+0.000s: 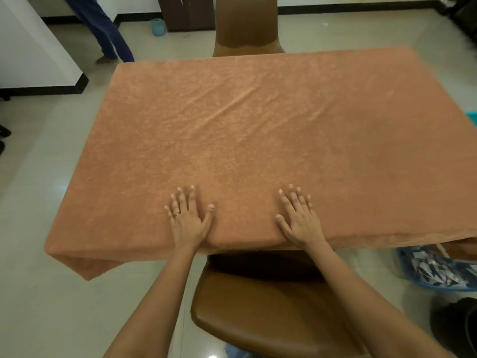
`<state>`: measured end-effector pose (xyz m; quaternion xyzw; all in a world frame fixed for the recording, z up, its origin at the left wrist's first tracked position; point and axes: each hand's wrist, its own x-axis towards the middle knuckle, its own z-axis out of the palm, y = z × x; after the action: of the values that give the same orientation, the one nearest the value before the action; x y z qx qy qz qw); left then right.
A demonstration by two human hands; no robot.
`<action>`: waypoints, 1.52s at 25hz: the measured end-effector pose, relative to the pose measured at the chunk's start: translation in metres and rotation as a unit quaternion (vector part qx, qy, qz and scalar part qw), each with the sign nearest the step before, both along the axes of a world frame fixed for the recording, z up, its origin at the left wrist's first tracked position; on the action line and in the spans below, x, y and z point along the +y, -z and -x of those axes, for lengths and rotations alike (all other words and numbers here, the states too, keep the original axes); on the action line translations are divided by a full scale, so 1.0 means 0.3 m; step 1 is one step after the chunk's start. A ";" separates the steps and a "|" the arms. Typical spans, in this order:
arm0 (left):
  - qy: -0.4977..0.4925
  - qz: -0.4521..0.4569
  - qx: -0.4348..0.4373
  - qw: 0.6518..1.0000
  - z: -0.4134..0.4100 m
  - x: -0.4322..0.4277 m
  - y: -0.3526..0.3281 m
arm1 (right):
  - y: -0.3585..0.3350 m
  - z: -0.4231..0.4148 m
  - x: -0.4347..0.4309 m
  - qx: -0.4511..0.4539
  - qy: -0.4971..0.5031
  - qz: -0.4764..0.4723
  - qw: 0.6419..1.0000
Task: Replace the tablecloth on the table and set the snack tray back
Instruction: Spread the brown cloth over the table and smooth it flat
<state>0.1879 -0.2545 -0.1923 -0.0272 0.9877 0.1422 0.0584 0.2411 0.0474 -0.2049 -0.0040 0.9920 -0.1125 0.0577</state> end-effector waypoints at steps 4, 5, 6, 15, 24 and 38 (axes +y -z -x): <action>-0.022 0.040 0.000 0.999 0.013 -0.052 0.034 | 0.008 0.007 -0.032 -0.002 0.021 -0.007 1.000; -0.021 0.042 0.004 0.999 0.015 -0.063 0.036 | 0.008 0.005 -0.047 0.000 0.019 -0.006 1.000; -0.017 0.042 0.005 0.999 0.018 -0.063 0.035 | 0.009 0.000 -0.054 0.002 0.024 -0.005 1.000; -0.037 0.052 -0.016 0.998 -0.015 -0.062 0.019 | -0.017 -0.022 -0.056 -0.008 -0.012 0.024 1.000; -0.047 -0.011 0.018 0.999 0.043 0.077 -0.033 | -0.029 0.018 0.009 0.008 0.053 0.018 0.998; 0.091 0.035 0.043 0.994 0.095 0.322 0.036 | -0.010 -0.026 0.830 0.006 0.223 -0.016 0.975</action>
<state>0.1595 -0.1580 -0.2030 0.0671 0.9920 0.1031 0.0272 0.2489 0.2965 -0.2018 0.2171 0.9700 -0.1068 0.0258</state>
